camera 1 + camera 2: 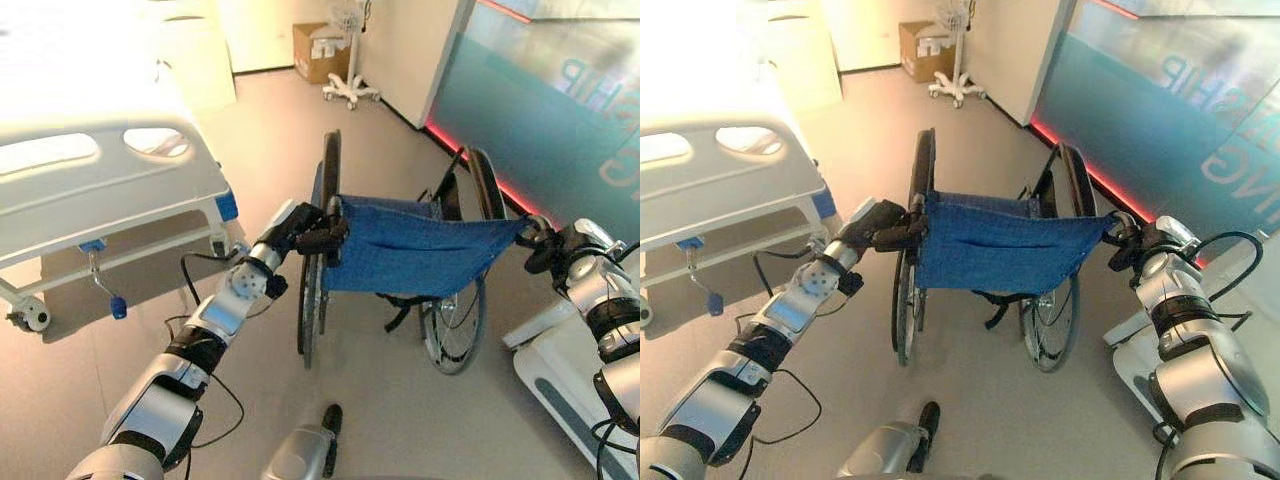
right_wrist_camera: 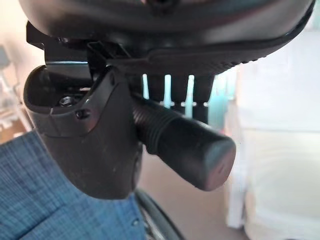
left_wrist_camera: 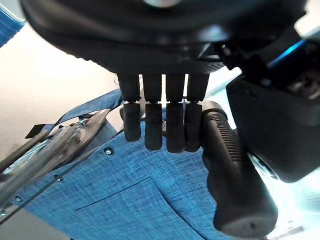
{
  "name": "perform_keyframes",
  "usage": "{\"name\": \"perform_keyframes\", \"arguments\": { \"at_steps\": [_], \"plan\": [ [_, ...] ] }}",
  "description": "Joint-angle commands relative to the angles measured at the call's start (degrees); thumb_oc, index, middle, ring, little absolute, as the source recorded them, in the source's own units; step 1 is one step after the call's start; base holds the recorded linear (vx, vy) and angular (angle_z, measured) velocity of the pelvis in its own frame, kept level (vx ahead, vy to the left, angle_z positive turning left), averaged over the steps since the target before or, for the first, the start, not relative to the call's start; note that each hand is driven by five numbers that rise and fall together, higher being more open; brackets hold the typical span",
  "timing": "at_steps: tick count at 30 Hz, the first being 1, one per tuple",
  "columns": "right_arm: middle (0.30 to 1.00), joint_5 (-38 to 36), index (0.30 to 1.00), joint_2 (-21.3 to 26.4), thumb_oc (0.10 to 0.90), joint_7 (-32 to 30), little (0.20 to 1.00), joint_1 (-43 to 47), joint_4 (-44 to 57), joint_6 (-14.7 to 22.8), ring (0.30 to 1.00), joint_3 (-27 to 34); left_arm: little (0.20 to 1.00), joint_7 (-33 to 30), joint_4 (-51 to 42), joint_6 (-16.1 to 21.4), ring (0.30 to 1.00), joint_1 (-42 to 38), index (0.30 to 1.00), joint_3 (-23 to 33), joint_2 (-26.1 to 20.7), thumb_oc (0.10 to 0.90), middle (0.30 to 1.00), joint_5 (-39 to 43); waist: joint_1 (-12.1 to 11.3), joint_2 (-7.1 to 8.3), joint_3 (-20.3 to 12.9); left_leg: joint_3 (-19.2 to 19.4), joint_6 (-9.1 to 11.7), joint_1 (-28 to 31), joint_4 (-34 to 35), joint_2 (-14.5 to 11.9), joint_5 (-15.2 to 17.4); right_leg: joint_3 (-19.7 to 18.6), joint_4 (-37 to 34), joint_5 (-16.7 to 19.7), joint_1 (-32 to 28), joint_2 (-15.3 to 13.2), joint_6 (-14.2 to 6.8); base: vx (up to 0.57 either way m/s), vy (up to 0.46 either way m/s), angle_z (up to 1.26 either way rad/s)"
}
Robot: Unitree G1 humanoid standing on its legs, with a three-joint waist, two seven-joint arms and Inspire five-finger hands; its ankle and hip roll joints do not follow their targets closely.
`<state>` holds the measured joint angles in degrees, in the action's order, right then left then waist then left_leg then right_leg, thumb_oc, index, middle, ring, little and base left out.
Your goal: Push the wheelchair next to the bed
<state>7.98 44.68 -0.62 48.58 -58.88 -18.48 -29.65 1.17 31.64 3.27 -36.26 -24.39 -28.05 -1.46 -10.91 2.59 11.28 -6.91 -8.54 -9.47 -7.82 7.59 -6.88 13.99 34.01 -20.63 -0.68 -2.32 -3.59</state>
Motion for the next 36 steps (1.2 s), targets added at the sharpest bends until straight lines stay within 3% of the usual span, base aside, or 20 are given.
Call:
{"name": "perform_keyframes", "arguments": {
  "at_steps": [1, 3, 4, 8, 12, 13, 14, 15, 16, 17, 18, 26, 28, 30, 32, 33, 34, 35, 36],
  "plan": [
    [0.3, 6.61, 0.3, -6.7, 0.4, 2.96, 0.3, 8.56, 12.85, 22.87, 0.3, -10.17, 0.3, 0.11, 8.6, -6.64, 0.3, 3.44, 0.3, -5.37, -6.47, 0.4, 0.3, -8.93, -1.26, 0.01, 6.61, 2.13, 3.36, 0.57, -6.93, -2.34, 12.43, -5.38, -15.2, 22.77, 7.83, -7.62, -3.15, 0.18, -0.196, -0.39],
    [0.3, 6.66, 0.3, -6.78, 0.4, 2.63, 0.3, 8.85, 13.07, 22.38, 0.3, -10.49, 0.3, 0.38, 8.75, -6.63, 0.3, 2.99, 0.3, -5.33, -6.81, 0.4, 0.3, -8.44, -0.64, 0.08, 7.38, 1.74, 3.31, 0.91, -7.63, -2.27, 13.46, -6.19, -16.04, 23.64, 9.36, -8.26, -3.39, 0.22, -0.194, -0.21],
    [0.3, 6.52, 0.3, -6.79, 0.4, 2.32, 0.3, 9.52, 13.62, 20.86, 0.3, -11.19, 0.3, 0.91, 9.03, -6.8, 0.3, 1.87, 0.3, -5.32, -7.29, 0.4, 0.3, -7.03, 0.98, 1.16, 8.39, 0.74, 3.33, 1.73, -8.61, -1.36, 15.55, -8.51, -21.31, 27.41, 13.13, -9.93, -4.46, 0.37, -0.292, 0.09],
    [0.3, 4.58, 0.3, -6.03, 0.4, 3.81, 0.3, 11.98, 15.14, 16.54, 0.3, -11.67, 0.3, 1.74, 8.96, -7.62, 0.3, 0.21, 0.3, -5.18, -6.58, 0.4, 0.3, -5.61, 2.83, 2.7, 8.87, -1.42, 4.59, 2.76, -10.54, -1.12, 19.27, -10.37, -31.17, 29.47, 14.9, -10.63, -6.15, 0.41, -0.339, 0.7],
    [0.3, 2.43, 0.3, -4.04, 0.4, 5.28, 0.3, 13.8, 15.67, 13.35, 0.3, -12.74, 0.3, 2.61, 8.68, -7.24, 0.3, -0.06, 0.3, -5.82, -4.55, 0.4, 0.3, -6.53, 4.79, 2.85, 7.74, -3.44, 5.87, 3.78, -11.08, -3.59, 21.69, -13.45, -29.95, 27.7, 15.66, -9.11, -6.27, 0.42, -0.414, 1.08],
    [0.3, 2.02, 0.3, -3.76, 0.4, 5.38, 0.3, 13.83, 15.28, 13.45, 0.3, -12.76, 0.3, 2.65, 8.85, -7.1, 0.3, 0.01, 0.3, -5.99, -4.19, 0.4, 0.3, -6.43, 4.92, 2.76, 7.47, -3.65, 6.09, 3.81, -11.1, -3.99, 21.78, -13.49, -28.78, 27.32, 15.66, -8.92, -6.11, 0.47, -0.46, 1.06],
    [0.3, 1.45, 0.3, -3.23, 0.4, 6.96, 0.3, 14.02, 14.54, 14.46, 0.3, -12.76, 0.3, 2.92, 9.19, -7.87, 0.3, 0.31, 0.3, -6.77, -3.25, 0.4, 0.3, -4.64, 5.42, 2.28, 6.62, -3.86, 7.18, 4.74, -11.16, -6.48, 21.88, -12.17, -23.7, 25.33, 16.72, -8.91, -5.61, 0.34, -0.298, 1.02],
    [0.3, 1.6, 0.3, -3.18, 0.4, 7.27, 0.3, 14.03, 14.58, 14.5, 0.3, -12.77, 0.3, 2.9, 9.15, -8.09, 0.3, 0.49, 0.3, -6.83, -3.03, 0.4, 0.3, -4.54, 5.49, 2.15, 6.49, -3.68, 7.61, 5.13, -11.01, -7.34, 21.59, -11.51, -22.92, 24.89, 16.81, -8.96, -5.37, 0.53, -0.43, 1.05],
    [0.3, 2.35, 0.3, -3.25, 0.4, 8.38, 0.3, 13.78, 14.0, 15.7, 0.3, -12.73, 0.3, 2.22, 9.15, -8.76, 0.3, 1.11, 0.3, -7.18, -2.09, 0.4, 0.3, -4.97, 5.8, 1.84, 6.31, -2.22, 9.11, 6.08, -10.5, -10.33, 19.59, -9.04, -21.38, 23.89, 16.4, -9.33, -4.41, 0.37, -0.271, 0.69],
    [0.3, 2.45, 0.3, -3.22, 0.4, 8.56, 0.3, 13.52, 13.83, 16.16, 0.3, -12.66, 0.3, 1.72, 9.07, -9.0, 0.3, 1.42, 0.3, -7.28, -1.61, 0.4, 0.3, -4.94, 6.05, 1.62, 6.42, -1.72, 9.38, 6.43, -10.19, -11.37, 18.26, -8.52, -21.19, 23.54, 16.01, -9.12, -3.9, 0.53, -0.426, 0.57],
    [0.3, 2.55, 0.3, -2.99, 0.4, 8.65, 0.3, 13.17, 13.52, 16.65, 0.3, -12.5, 0.3, 0.95, 8.79, -9.03, 0.3, 2.13, 0.3, -7.02, -0.88, 0.4, 0.3, -5.45, 6.67, 1.02, 6.24, -0.62, 10.09, 8.06, -8.74, -13.79, 14.79, -6.94, -21.32, 22.83, 15.07, -8.39, -2.77, 0.37, -0.32, 0.39],
    [0.3, 4.48, 0.3, -2.81, 0.4, 8.39, 0.3, 11.21, 12.72, 15.02, 0.3, -10.47, 0.3, -1.59, 10.01, -7.84, 0.3, 1.49, 0.3, -6.76, 1.42, 0.4, 0.3, -5.44, 9.53, -0.66, 4.78, 4.08, 12.73, 11.2, -7.06, -19.04, 2.95, -2.3, -22.44, 18.98, 10.73, -4.72, 1.47, 0.29, -0.232, 0.41],
    [0.3, 4.35, 0.3, -2.72, 0.4, 7.83, 0.3, 10.73, 12.65, 15.47, 0.3, -10.31, 0.3, -1.51, 10.31, -7.78, 0.3, 1.44, 0.3, -6.7, 1.68, 0.4, 0.3, -5.47, 9.66, -0.71, 4.66, 4.49, 12.83, 11.2, -7.79, -18.95, 2.34, -1.8, -22.52, 18.23, 9.69, -4.09, 2.02, 0.25, -0.187, 0.46],
    [0.3, 4.2, 0.3, -2.91, 0.4, 7.04, 0.3, 10.51, 13.11, 15.73, 0.3, -10.02, 0.3, -1.18, 10.17, -7.83, 0.3, 1.32, 0.3, -6.42, 1.83, 0.4, 0.3, -6.02, 8.8, -0.59, 5.0, 3.36, 11.91, 9.38, -7.31, -16.04, 3.97, -2.66, -22.95, 17.38, 7.46, -2.77, 2.32, 0.29, -0.188, 0.13],
    [0.3, 4.79, 0.3, -3.46, 0.4, 6.3, 0.3, 10.43, 13.85, 16.02, 0.3, -10.06, 0.3, -1.49, 9.98, -8.07, 0.3, 1.48, 0.3, -6.2, 2.1, 0.4, 0.3, -5.99, 7.9, -0.5, 5.65, 2.87, 11.1, 7.38, -6.76, -12.81, 5.72, -3.67, -23.79, 17.0, 5.4, -1.69, 2.29, 0.25, -0.103, 0.02],
    [0.3, 5.2, 0.3, -3.66, 0.4, 5.83, 0.3, 10.29, 14.38, 15.9, 0.3, -10.13, 0.3, -1.8, 9.74, -8.17, 0.3, 1.66, 0.3, -5.8, 2.23, 0.4, 0.3, -5.83, 7.33, -0.79, 5.98, 3.29, 10.68, 5.46, -5.32, -9.83, 6.47, -4.1, -24.39, 16.7, 4.03, -0.61, 2.29, 0.29, -0.08, -0.04],
    [0.3, 5.48, 0.3, -3.8, 0.4, 5.7, 0.3, 10.05, 14.86, 15.4, 0.3, -10.13, 0.3, -2.03, 9.53, -8.21, 0.3, 1.8, 0.3, -5.64, 2.15, 0.4, 0.3, -5.38, 6.47, -1.01, 6.67, 4.1, 10.58, 1.99, -5.13, -7.07, 6.23, -4.71, -25.15, 16.32, 2.04, 0.36, 2.32, 0.31, -0.08, -0.08],
    [0.3, 5.72, 0.3, -3.9, 0.4, 5.73, 0.3, 9.81, 15.08, 15.23, 0.3, -9.97, 0.3, -2.11, 9.48, -8.21, 0.3, 1.86, 0.3, -5.66, 2.01, 0.4, 0.3, -5.07, 6.0, -1.14, 7.11, 4.51, 10.6, 0.34, -5.55, -6.18, 6.0, -4.97, -25.4, 15.99, 1.01, 0.76, 2.37, 0.34, -0.083, -0.08],
    [0.3, 5.57, 0.3, -4.06, 0.4, 5.45, 0.3, 9.46, 15.32, 15.24, 0.3, -9.85, 0.3, -2.59, 9.53, -8.03, 0.3, 1.93, 0.3, -5.84, 1.6, 0.4, 0.3, -4.34, 4.73, -1.73, 8.15, 5.37, 10.82, -3.64, -5.33, -3.99, 4.26, -5.92, -25.64, 14.96, -1.33, 2.39, 2.7, 0.39, -0.09, 0.0]
  ]
}}
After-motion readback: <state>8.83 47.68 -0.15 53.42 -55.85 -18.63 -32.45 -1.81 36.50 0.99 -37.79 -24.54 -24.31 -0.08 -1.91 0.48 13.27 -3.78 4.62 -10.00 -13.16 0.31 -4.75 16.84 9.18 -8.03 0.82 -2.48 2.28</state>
